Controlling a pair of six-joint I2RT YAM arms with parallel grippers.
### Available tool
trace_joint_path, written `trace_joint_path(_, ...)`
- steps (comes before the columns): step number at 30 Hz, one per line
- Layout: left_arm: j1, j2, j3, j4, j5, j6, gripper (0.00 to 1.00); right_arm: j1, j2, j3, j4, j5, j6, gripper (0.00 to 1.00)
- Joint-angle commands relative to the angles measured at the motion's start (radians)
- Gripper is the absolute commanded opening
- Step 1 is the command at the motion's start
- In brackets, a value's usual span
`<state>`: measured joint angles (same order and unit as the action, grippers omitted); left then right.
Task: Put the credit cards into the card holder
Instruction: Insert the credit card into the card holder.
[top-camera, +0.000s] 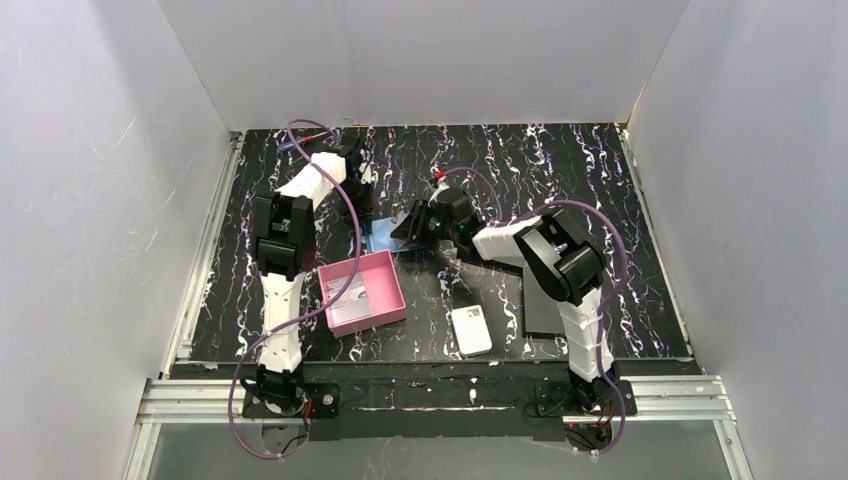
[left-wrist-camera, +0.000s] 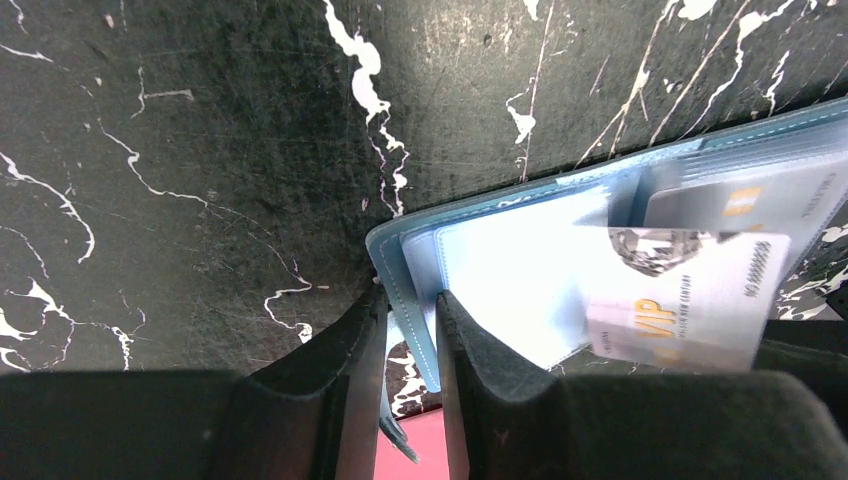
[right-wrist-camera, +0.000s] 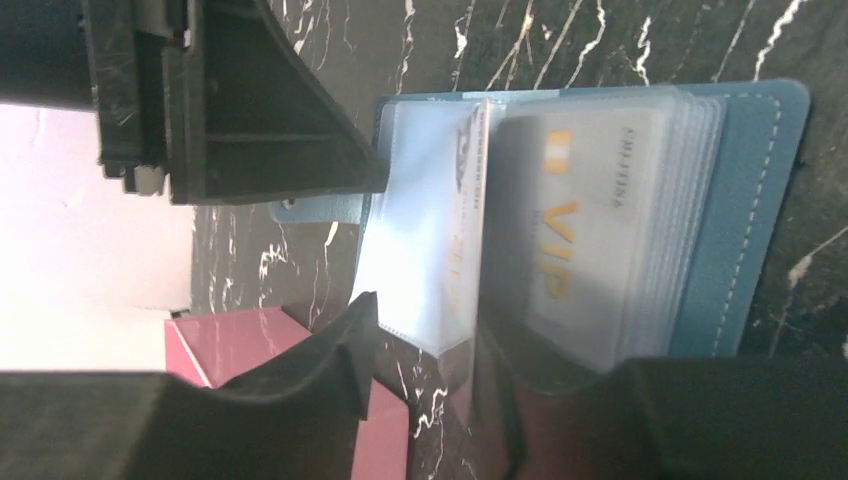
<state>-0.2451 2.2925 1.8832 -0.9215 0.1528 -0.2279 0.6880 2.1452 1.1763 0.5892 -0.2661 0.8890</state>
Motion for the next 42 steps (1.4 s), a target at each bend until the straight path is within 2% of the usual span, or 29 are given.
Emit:
trace_joint_path(1,-0.011,-0.005,-0.051,-0.038,-0.039,0.02,0.22,-0.022,-0.058,0.047,-0.245,0.006,-0.163,0.49)
trace_joint_path(8,-0.01,-0.011,-0.058,-0.038,-0.036,0.023,0.21,-0.023,-0.025,0.122,-0.326,-0.017,-0.258,0.57)
trace_joint_path(15,-0.01,-0.02,-0.065,-0.038,-0.033,0.029,0.21,-0.029,-0.008,0.137,-0.323,0.013,-0.269,0.55)
trace_joint_path(23,-0.011,-0.015,-0.065,-0.039,-0.027,0.033,0.2,-0.058,0.005,0.164,-0.306,-0.058,-0.273,0.53)
trace_joint_path(28,-0.01,-0.014,-0.065,-0.038,-0.024,0.034,0.2,-0.067,0.033,0.181,-0.297,-0.09,-0.251,0.43)
trace_joint_path(33,-0.011,-0.015,-0.066,-0.038,-0.022,0.036,0.19,-0.073,0.051,0.179,-0.287,-0.1,-0.224,0.18)
trace_joint_path(36,-0.011,-0.015,-0.071,-0.038,-0.022,0.036,0.19,-0.073,0.05,0.155,-0.262,-0.089,-0.196,0.09)
trace_joint_path(40,-0.011,-0.017,-0.074,-0.037,-0.018,0.033,0.18,-0.073,0.055,0.111,-0.184,-0.071,-0.149,0.02)
trace_joint_path(42,-0.01,-0.018,-0.078,-0.039,-0.015,0.031,0.17,-0.074,0.068,0.099,-0.146,-0.075,-0.109,0.01)
